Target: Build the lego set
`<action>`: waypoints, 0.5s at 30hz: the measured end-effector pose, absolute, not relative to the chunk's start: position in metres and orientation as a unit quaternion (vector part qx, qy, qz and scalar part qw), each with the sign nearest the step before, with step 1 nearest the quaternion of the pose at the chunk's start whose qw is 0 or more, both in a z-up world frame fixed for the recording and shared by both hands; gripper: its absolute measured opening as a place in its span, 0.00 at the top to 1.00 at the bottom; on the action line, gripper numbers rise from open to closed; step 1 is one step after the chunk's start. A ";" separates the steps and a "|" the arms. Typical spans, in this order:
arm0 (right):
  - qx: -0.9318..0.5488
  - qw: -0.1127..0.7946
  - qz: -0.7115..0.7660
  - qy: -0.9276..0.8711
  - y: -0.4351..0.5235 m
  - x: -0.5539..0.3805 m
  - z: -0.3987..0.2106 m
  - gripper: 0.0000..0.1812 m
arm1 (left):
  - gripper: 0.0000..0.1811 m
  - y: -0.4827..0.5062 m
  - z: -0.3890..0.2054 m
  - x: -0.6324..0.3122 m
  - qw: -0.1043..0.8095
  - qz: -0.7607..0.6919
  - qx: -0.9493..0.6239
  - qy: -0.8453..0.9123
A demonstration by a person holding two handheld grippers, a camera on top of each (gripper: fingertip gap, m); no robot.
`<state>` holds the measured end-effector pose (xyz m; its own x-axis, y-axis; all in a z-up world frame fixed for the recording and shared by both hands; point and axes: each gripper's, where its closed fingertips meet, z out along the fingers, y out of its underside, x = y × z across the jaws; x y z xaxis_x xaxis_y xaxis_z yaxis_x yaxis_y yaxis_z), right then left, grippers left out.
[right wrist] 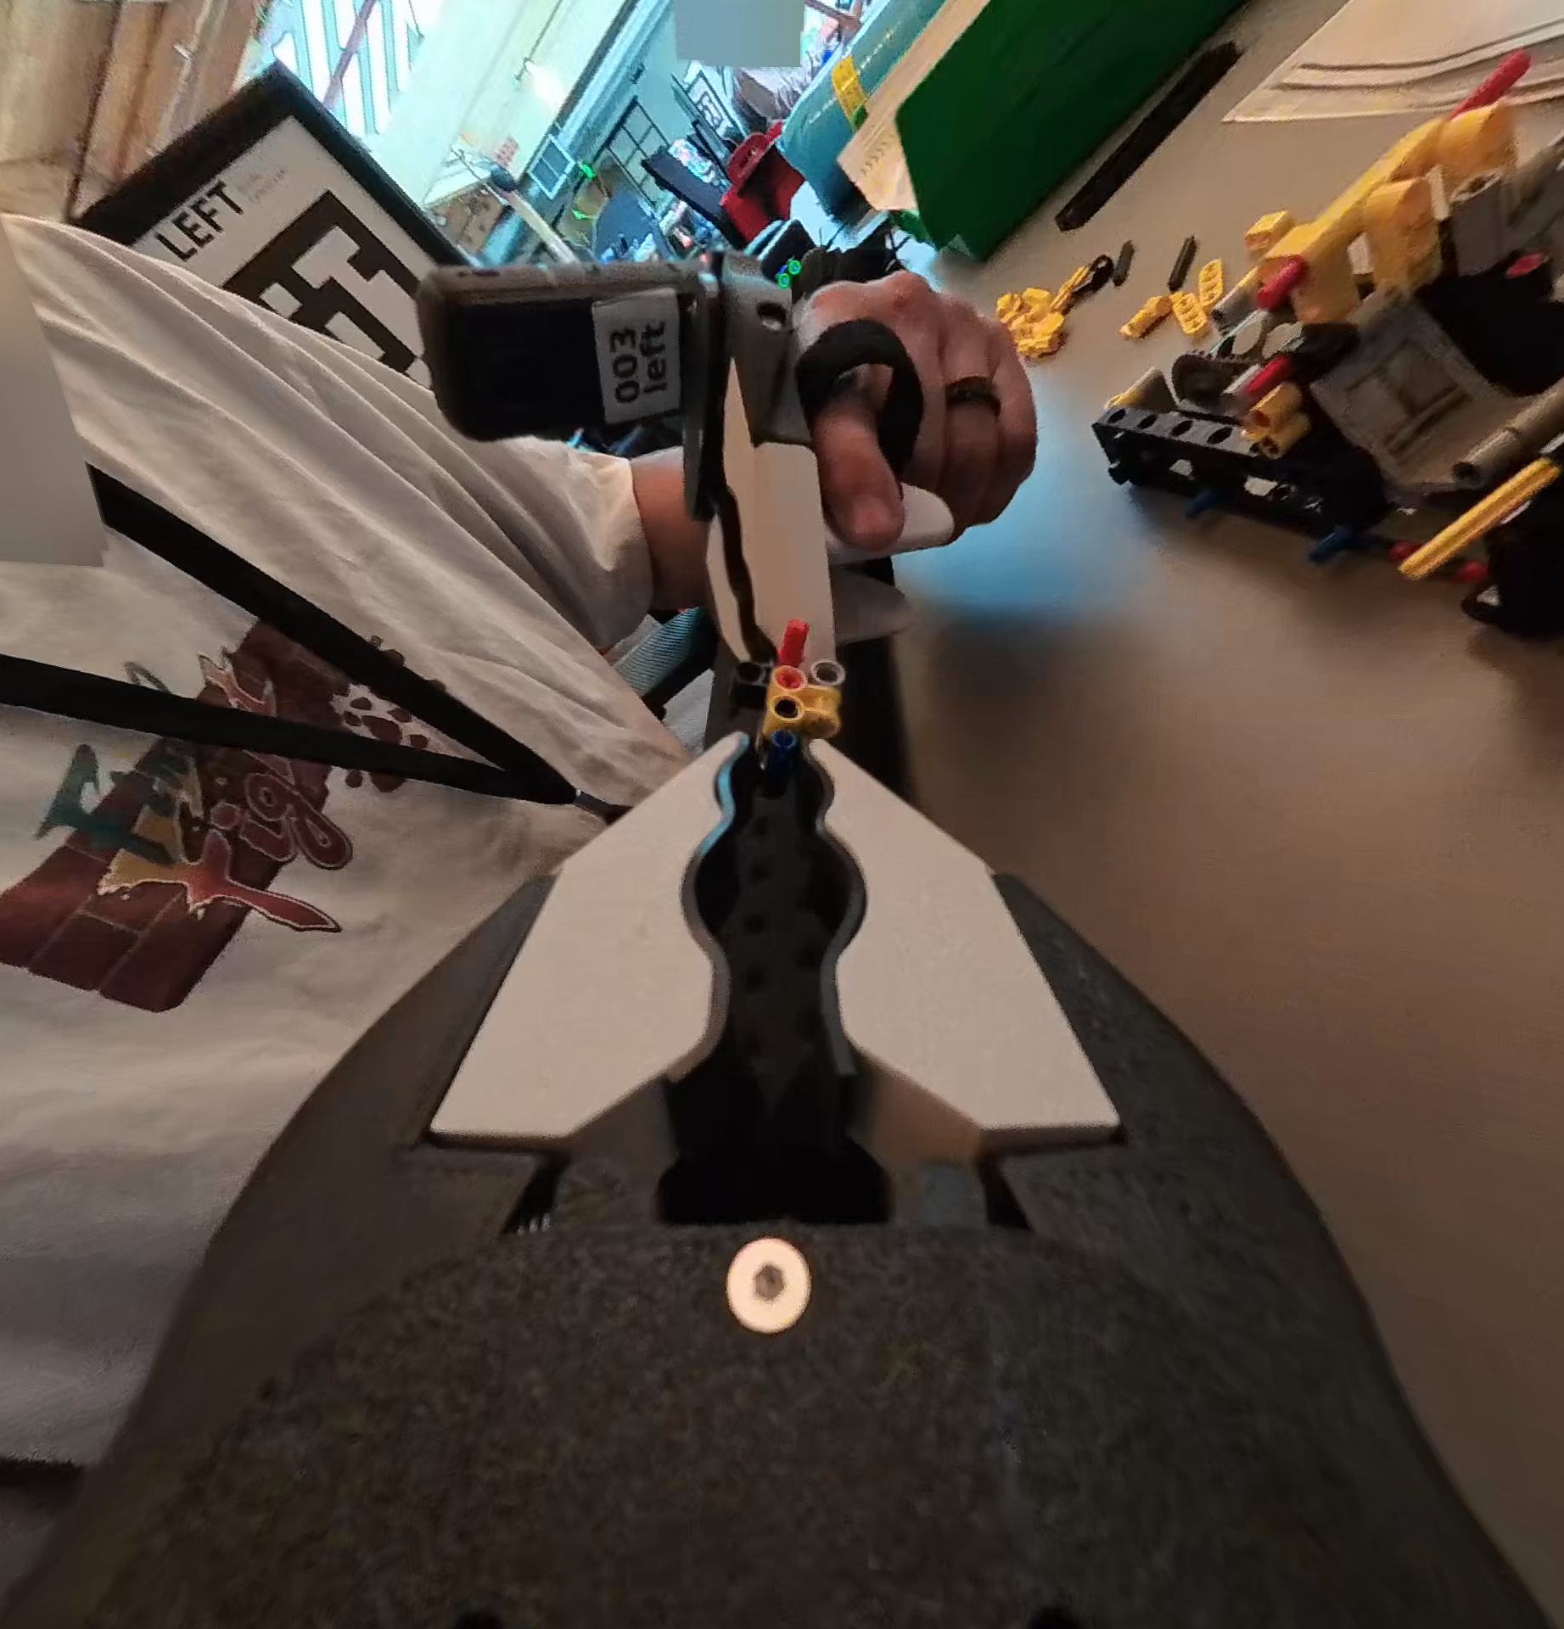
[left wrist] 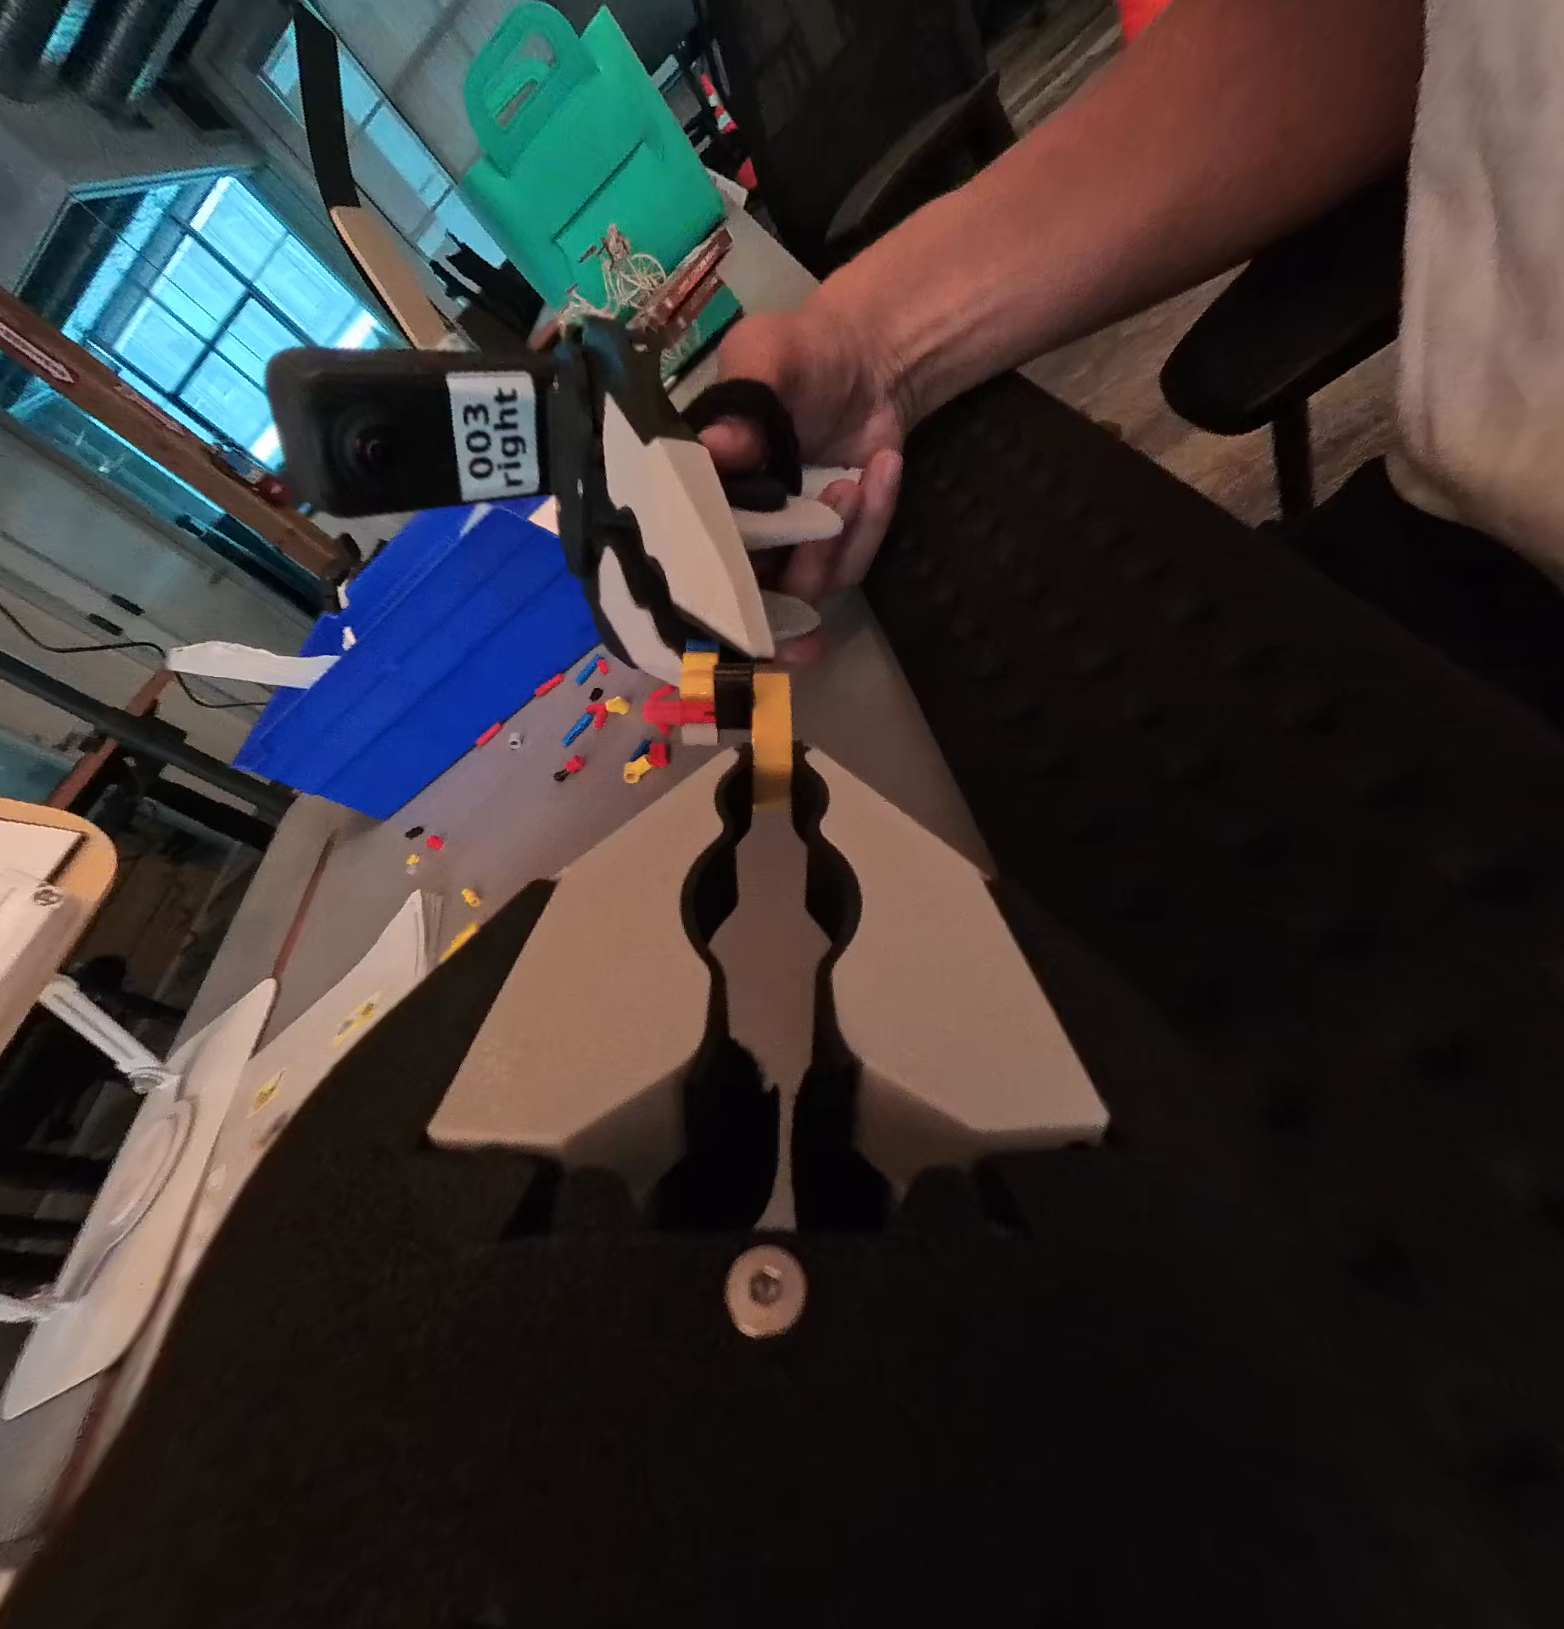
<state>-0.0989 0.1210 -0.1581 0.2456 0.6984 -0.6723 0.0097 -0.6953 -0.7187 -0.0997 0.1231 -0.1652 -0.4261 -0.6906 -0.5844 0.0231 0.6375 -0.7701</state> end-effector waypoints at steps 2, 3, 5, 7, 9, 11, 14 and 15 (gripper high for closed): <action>-0.739 0.322 0.539 -0.243 0.126 -0.097 -0.160 0.96 | 0.96 0.130 -0.168 -0.098 0.493 -0.345 -0.237 0.763; -0.746 0.341 0.519 -0.239 0.133 -0.095 -0.162 0.96 | 0.95 0.138 -0.170 -0.095 0.483 -0.336 -0.273 0.761; -0.761 0.358 0.490 -0.230 0.142 -0.092 -0.165 0.96 | 0.92 0.146 -0.174 -0.094 0.435 -0.355 -0.345 0.752; -0.768 0.399 0.453 -0.211 0.157 -0.085 -0.164 0.97 | 0.86 0.162 -0.170 -0.091 0.419 -0.380 -0.396 0.723; -0.770 0.455 0.413 -0.171 0.176 -0.069 -0.158 0.96 | 0.86 0.187 -0.164 -0.088 0.422 -0.393 -0.453 0.680; -0.756 0.557 0.326 -0.112 0.200 -0.037 -0.145 0.96 | 0.86 0.206 -0.156 -0.087 0.409 -0.430 -0.506 0.626; -0.742 0.647 0.159 -0.073 0.209 0.011 -0.128 0.96 | 0.86 0.217 -0.138 -0.089 0.365 -0.525 -0.546 0.542; -0.740 0.663 0.087 -0.066 0.209 0.027 -0.125 0.97 | 0.86 0.218 -0.131 -0.090 0.351 -0.556 -0.545 0.520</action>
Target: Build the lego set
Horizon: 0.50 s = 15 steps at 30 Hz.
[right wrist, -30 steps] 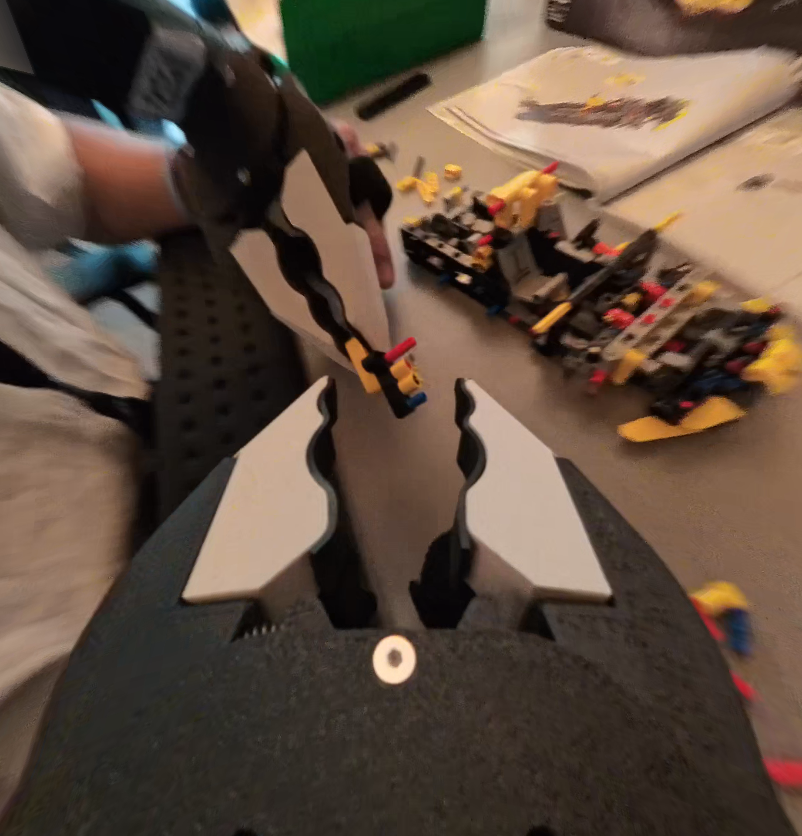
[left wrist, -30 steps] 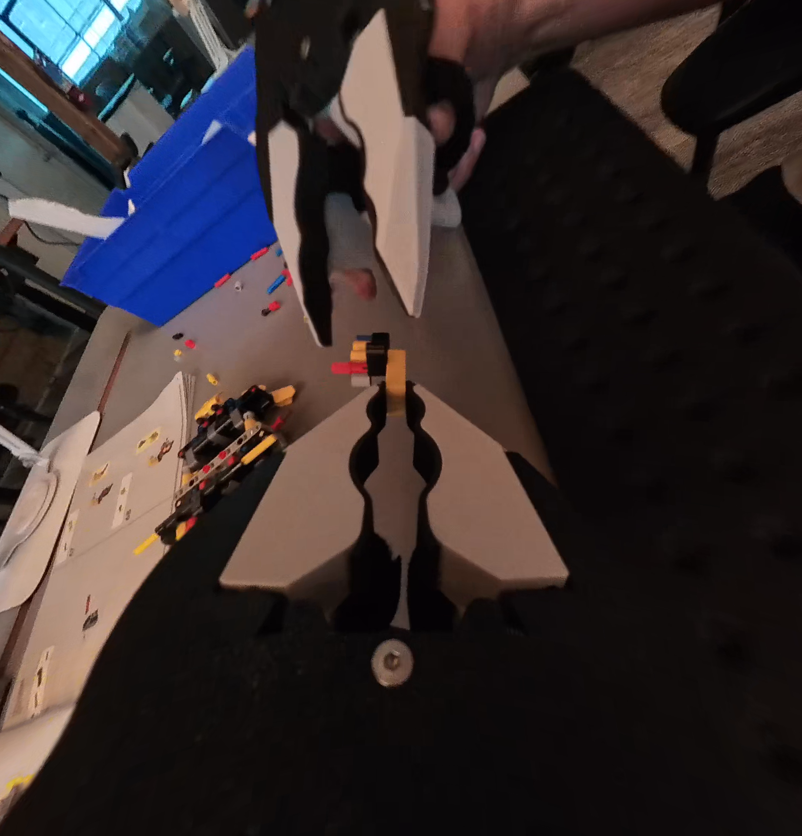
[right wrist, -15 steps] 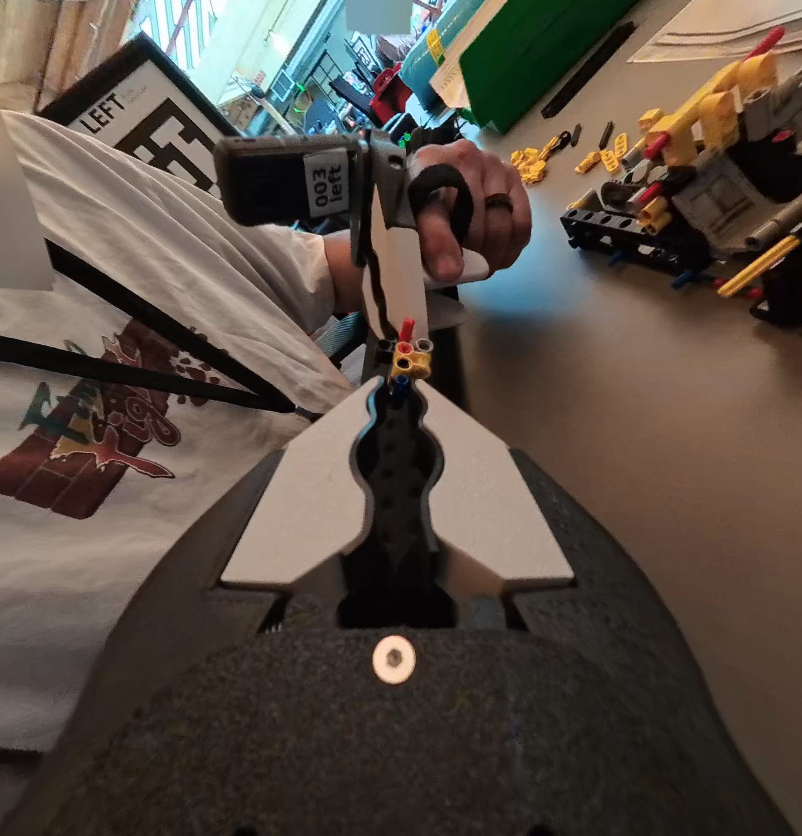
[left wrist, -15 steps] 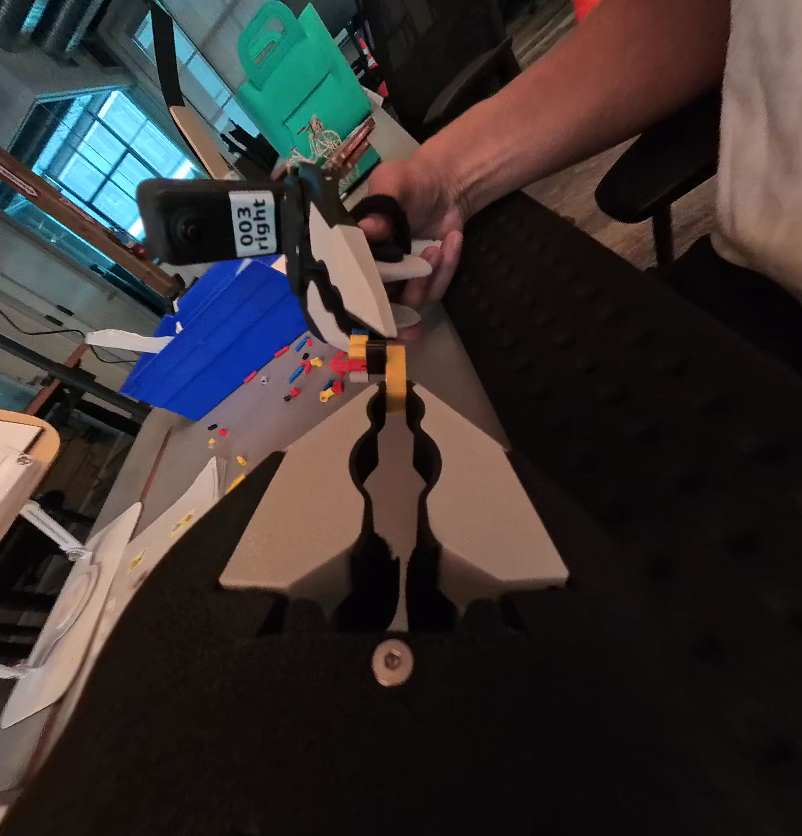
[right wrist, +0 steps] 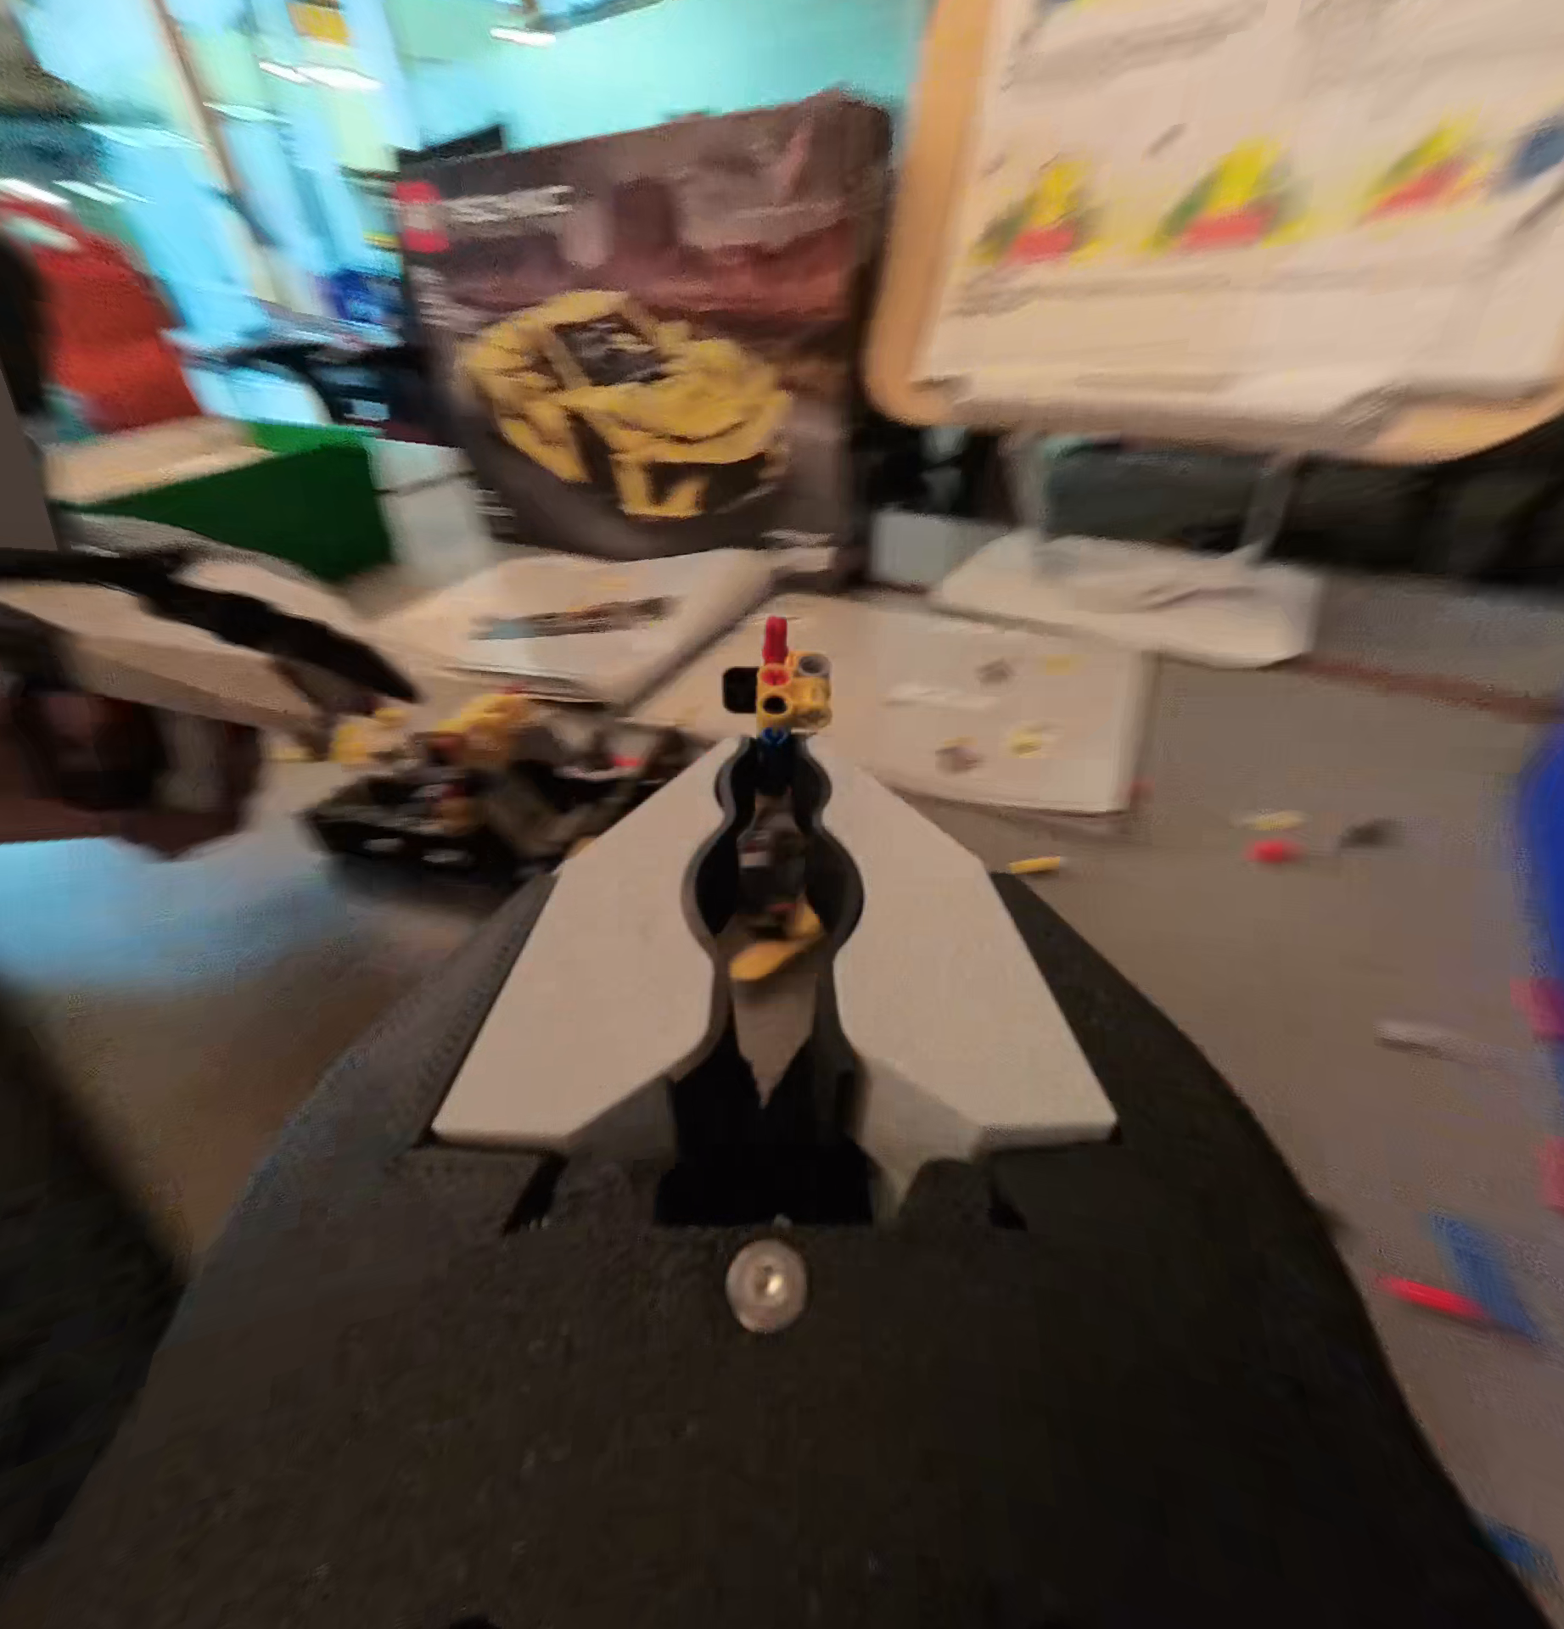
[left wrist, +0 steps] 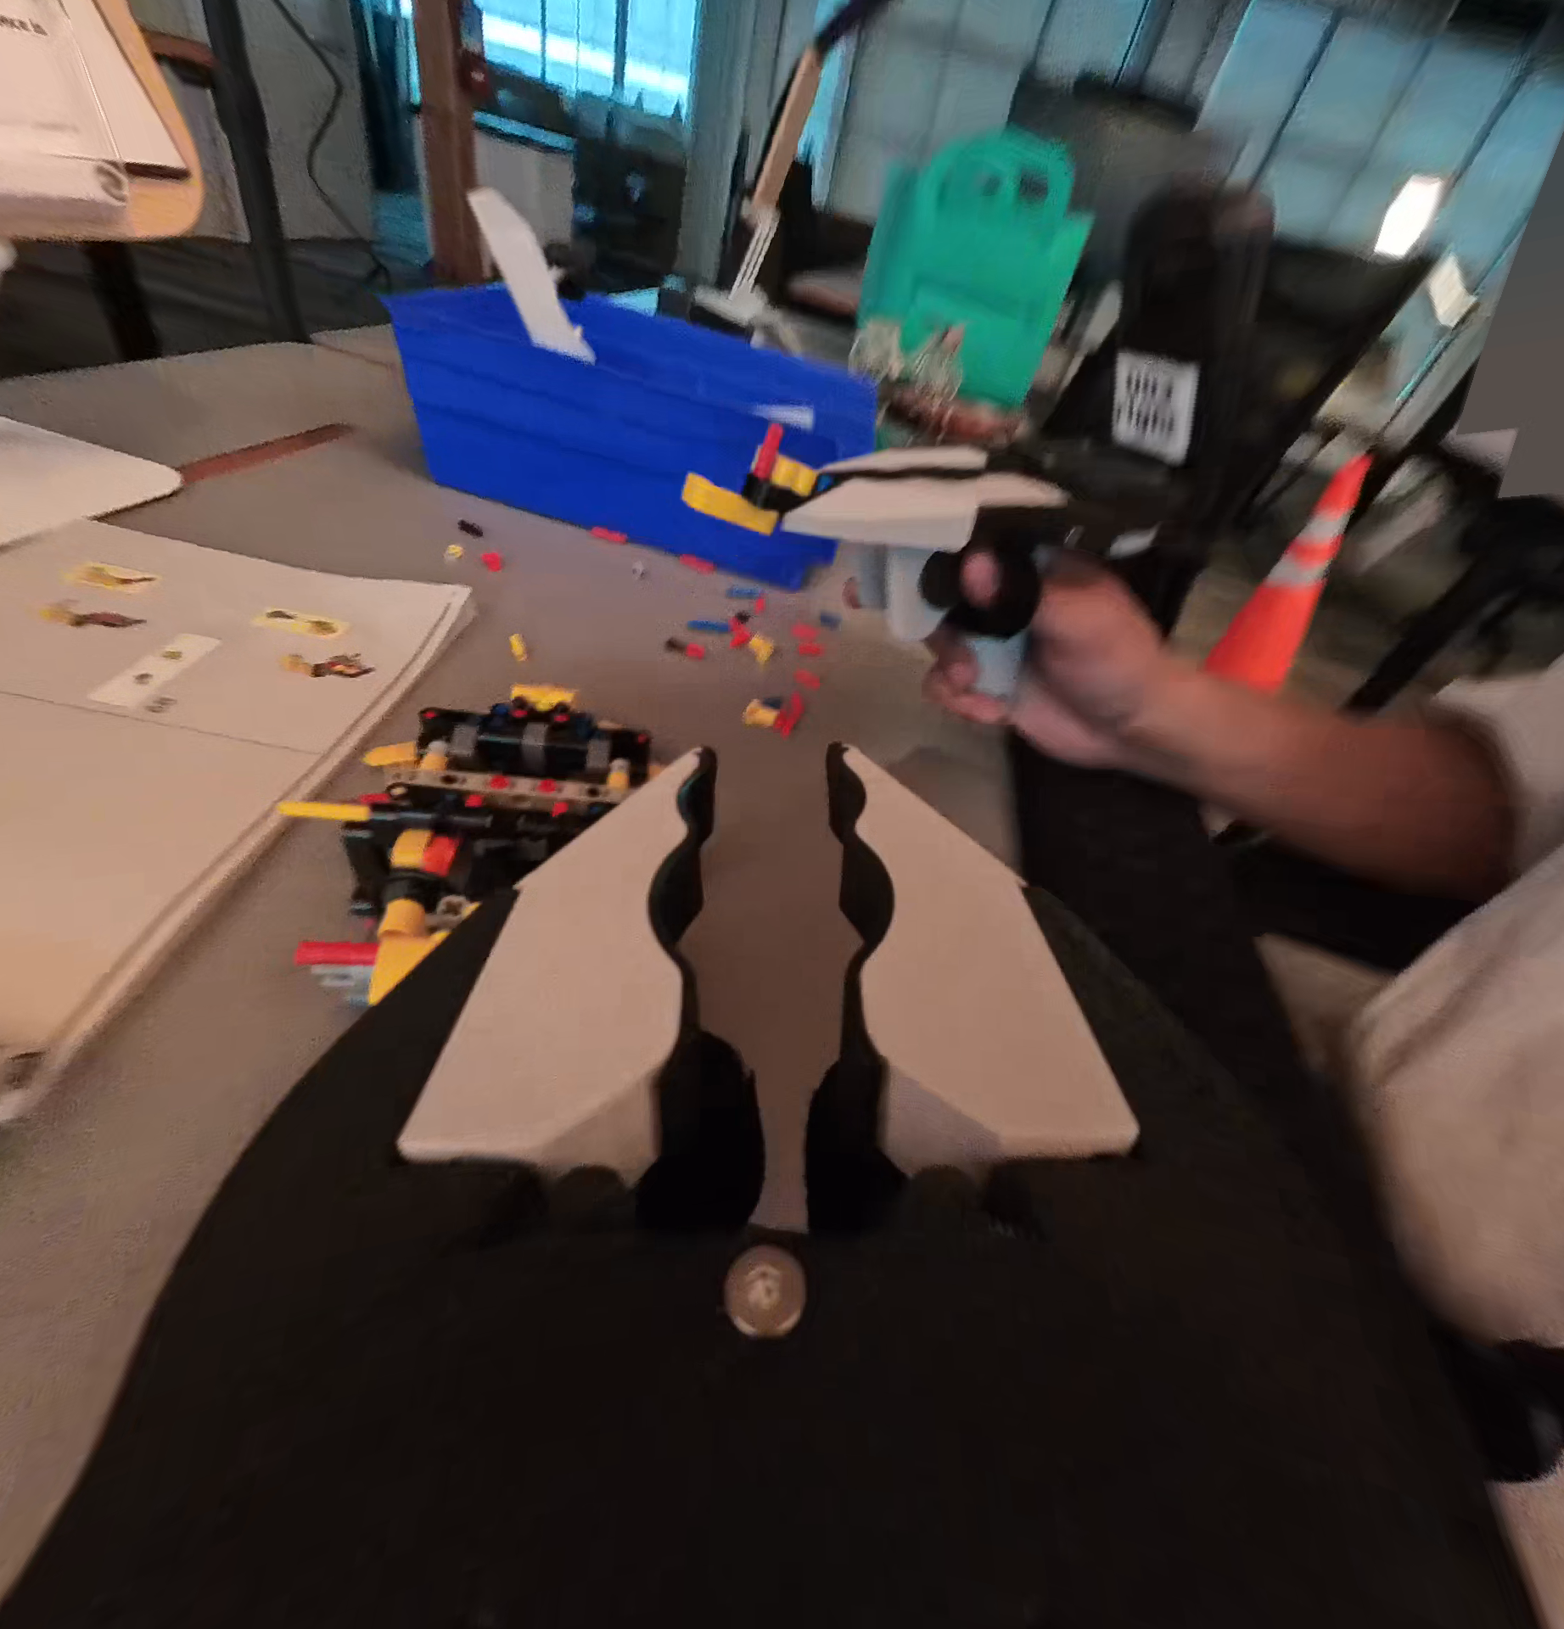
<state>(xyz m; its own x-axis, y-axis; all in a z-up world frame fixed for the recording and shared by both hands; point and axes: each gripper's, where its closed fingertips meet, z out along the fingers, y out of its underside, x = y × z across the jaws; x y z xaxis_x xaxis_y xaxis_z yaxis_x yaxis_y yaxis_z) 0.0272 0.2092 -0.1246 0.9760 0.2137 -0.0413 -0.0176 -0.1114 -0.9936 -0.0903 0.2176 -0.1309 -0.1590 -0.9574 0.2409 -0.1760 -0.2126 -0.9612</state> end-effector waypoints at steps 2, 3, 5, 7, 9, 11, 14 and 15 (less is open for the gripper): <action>-0.713 0.698 -0.021 -0.068 0.205 0.048 -0.112 0.97 | 0.86 0.219 -0.124 -0.091 0.337 -0.588 -0.545 0.494; -0.705 0.704 -0.044 -0.071 0.203 0.051 -0.110 0.97 | 0.86 0.218 -0.123 -0.092 0.335 -0.592 -0.544 0.490; -0.714 0.696 -0.042 -0.067 0.205 0.052 -0.115 0.97 | 0.86 0.218 -0.125 -0.091 0.342 -0.584 -0.544 0.497; -0.724 0.686 -0.026 -0.063 0.206 0.051 -0.120 0.97 | 0.86 0.217 -0.124 -0.090 0.352 -0.578 -0.542 0.499; -0.718 0.691 -0.043 -0.068 0.207 0.054 -0.120 0.97 | 0.86 0.218 -0.122 -0.090 0.357 -0.584 -0.542 0.488; -0.708 0.699 -0.058 -0.081 0.207 0.054 -0.119 0.97 | 0.86 0.219 -0.120 -0.090 0.356 -0.593 -0.540 0.479; -0.709 0.697 -0.054 -0.095 0.209 0.050 -0.121 0.97 | 0.86 0.220 -0.123 -0.090 0.347 -0.593 -0.546 0.480; -0.711 0.695 -0.050 -0.096 0.210 0.049 -0.122 0.97 | 0.86 0.221 -0.122 -0.090 0.348 -0.594 -0.545 0.478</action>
